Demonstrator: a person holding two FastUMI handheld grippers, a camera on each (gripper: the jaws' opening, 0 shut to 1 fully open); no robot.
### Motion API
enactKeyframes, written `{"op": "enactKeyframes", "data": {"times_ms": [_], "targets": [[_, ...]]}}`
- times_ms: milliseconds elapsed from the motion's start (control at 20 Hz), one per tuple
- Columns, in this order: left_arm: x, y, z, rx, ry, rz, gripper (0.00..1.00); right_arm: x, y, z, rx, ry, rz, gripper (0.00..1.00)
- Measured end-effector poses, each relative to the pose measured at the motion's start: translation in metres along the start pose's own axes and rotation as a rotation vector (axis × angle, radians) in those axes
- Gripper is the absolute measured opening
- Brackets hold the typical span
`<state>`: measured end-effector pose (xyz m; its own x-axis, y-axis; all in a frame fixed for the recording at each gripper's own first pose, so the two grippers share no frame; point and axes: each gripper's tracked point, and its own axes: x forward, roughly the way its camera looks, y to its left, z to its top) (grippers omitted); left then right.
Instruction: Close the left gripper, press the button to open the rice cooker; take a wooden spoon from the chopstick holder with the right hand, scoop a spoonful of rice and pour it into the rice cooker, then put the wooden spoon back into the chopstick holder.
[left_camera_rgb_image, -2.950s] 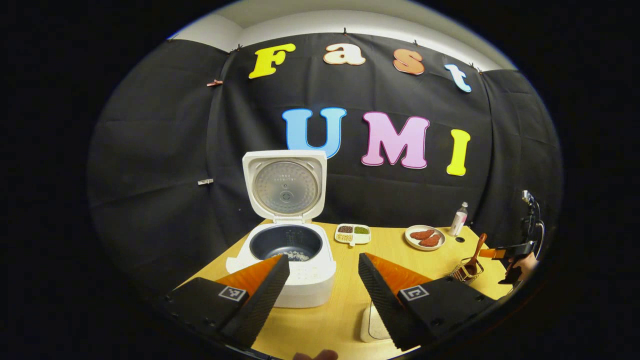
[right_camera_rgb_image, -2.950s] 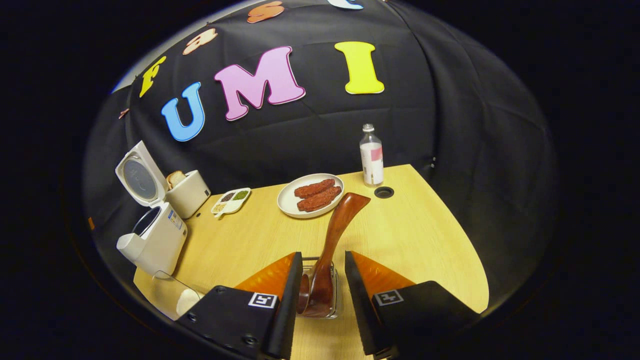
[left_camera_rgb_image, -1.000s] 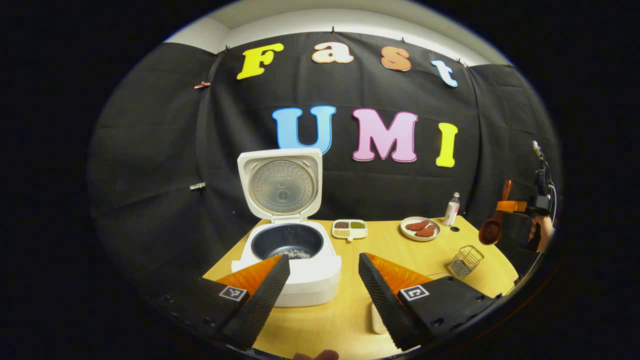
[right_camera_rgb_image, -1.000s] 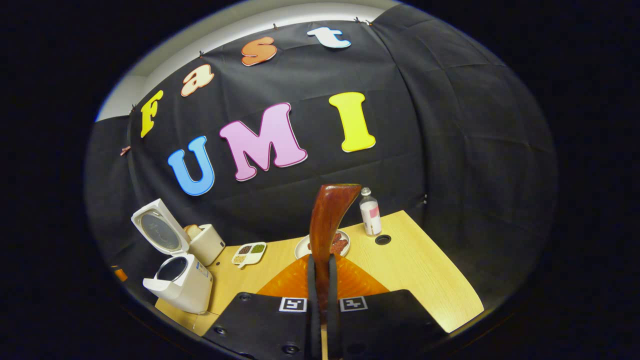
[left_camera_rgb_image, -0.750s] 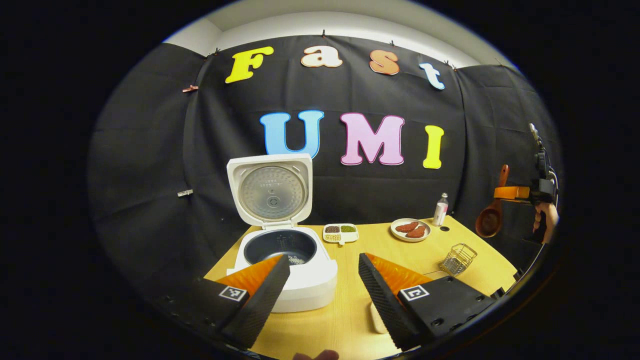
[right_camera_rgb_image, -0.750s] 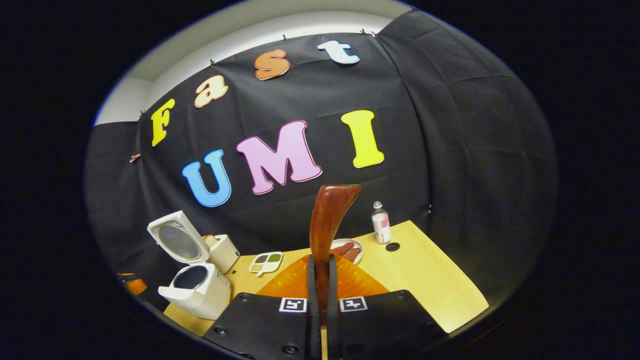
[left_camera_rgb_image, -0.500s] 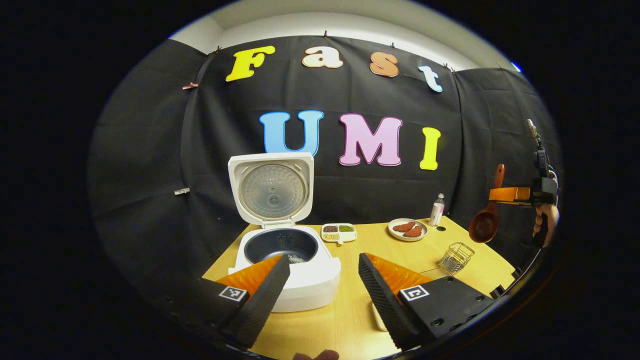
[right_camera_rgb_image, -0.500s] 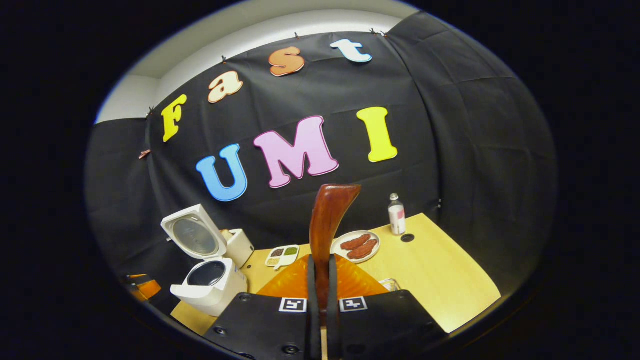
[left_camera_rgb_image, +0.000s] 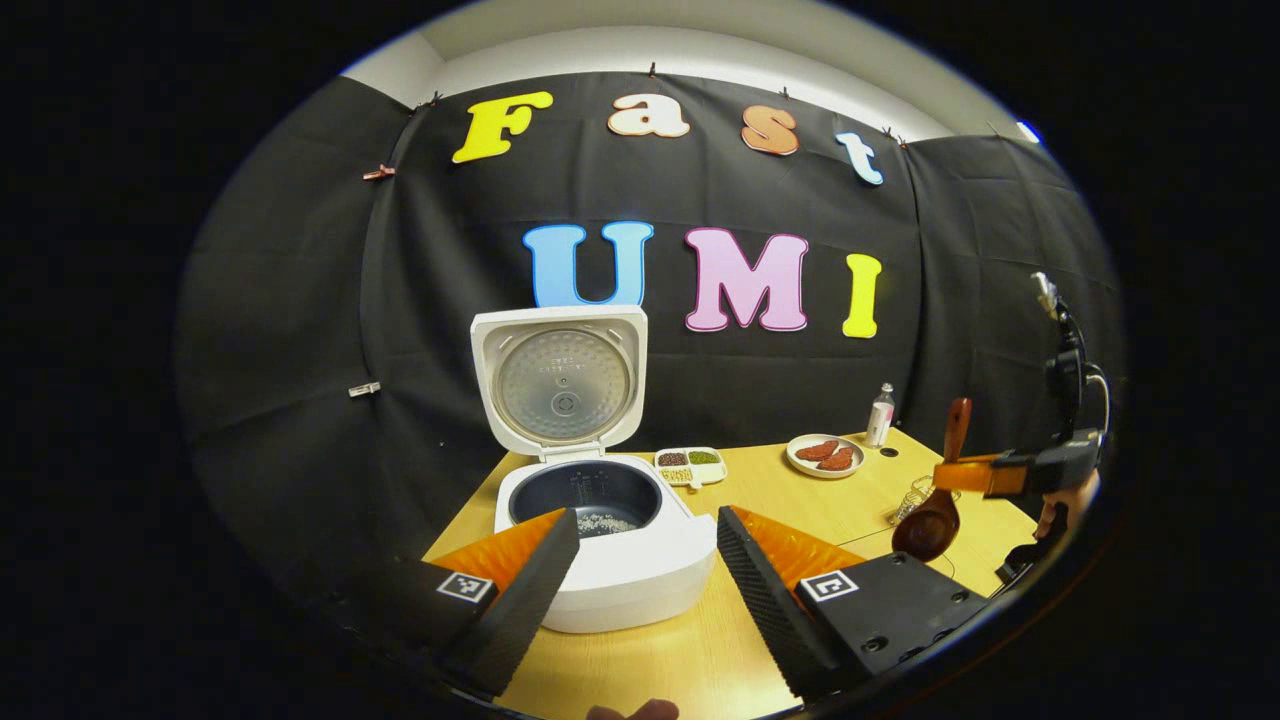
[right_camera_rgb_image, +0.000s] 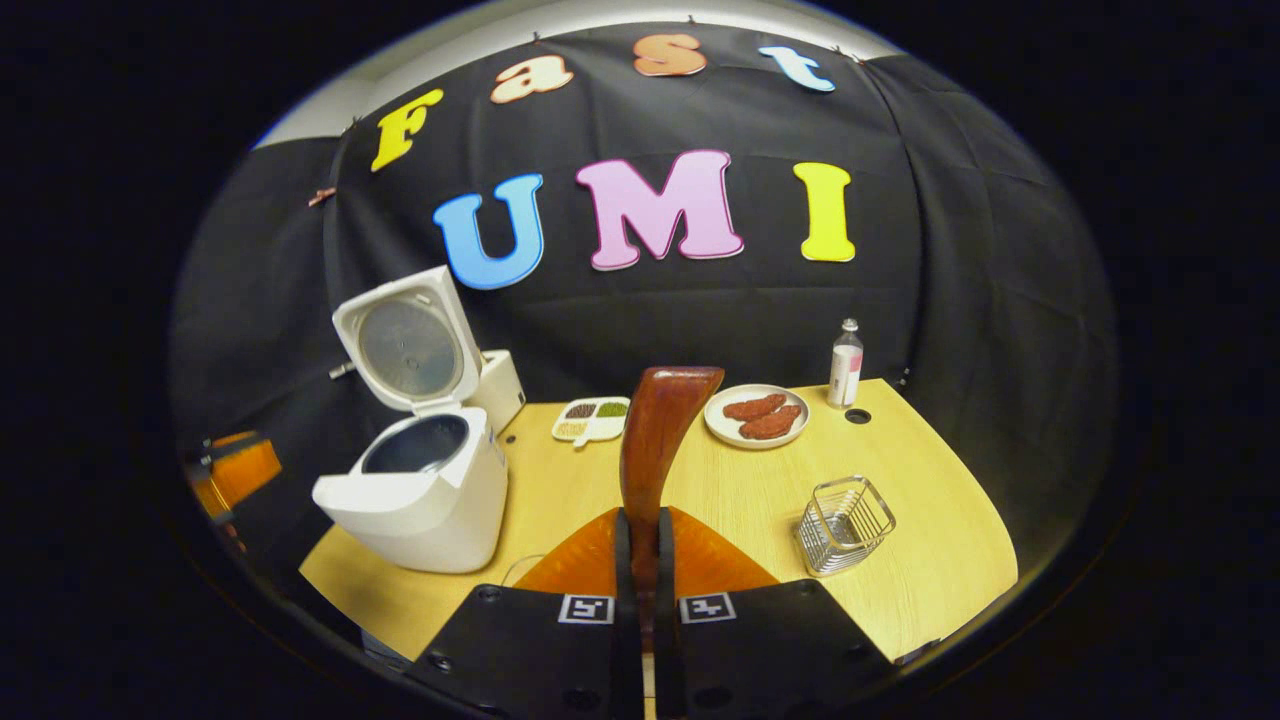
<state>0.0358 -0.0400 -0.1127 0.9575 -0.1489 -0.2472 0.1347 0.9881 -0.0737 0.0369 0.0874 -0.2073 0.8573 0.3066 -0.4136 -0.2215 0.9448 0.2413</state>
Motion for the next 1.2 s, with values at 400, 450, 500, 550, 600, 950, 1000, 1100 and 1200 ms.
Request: {"op": "enactKeyframes", "data": {"times_ms": [400, 450, 500, 550, 600, 950, 1000, 1100, 1200], "targets": [[0.002, 0.010, -0.011, -0.023, 0.008, -0.035, 0.96, 0.023, -0.004, -0.067, -0.243, 0.161, -0.104, 0.09], [0.002, 0.013, -0.014, -0.025, 0.013, -0.034, 0.96, 0.025, -0.006, -0.073, -0.255, 0.180, -0.117, 0.10], [0.001, 0.016, -0.015, -0.027, 0.015, -0.031, 0.96, 0.026, -0.009, -0.081, -0.255, 0.199, -0.133, 0.10], [0.002, 0.019, -0.016, -0.031, 0.018, -0.027, 0.96, 0.026, -0.009, -0.088, -0.241, 0.217, -0.141, 0.14], [0.002, 0.021, -0.017, -0.038, 0.019, -0.025, 0.96, 0.027, -0.006, -0.090, -0.217, 0.222, -0.144, 0.09], [-0.003, 0.033, -0.022, -0.046, 0.026, -0.014, 0.96, 0.037, 0.012, -0.096, 0.073, 0.222, -0.139, 0.09], [-0.004, 0.033, -0.022, -0.043, 0.026, -0.012, 0.96, 0.038, 0.012, -0.096, 0.119, 0.222, -0.136, 0.10], [-0.006, 0.035, -0.023, -0.044, 0.026, -0.012, 0.96, 0.041, 0.010, -0.097, 0.259, 0.218, -0.125, 0.09], [-0.007, 0.034, -0.025, -0.046, 0.030, -0.014, 0.96, 0.043, 0.007, -0.098, 0.396, 0.204, -0.111, 0.09]]}}
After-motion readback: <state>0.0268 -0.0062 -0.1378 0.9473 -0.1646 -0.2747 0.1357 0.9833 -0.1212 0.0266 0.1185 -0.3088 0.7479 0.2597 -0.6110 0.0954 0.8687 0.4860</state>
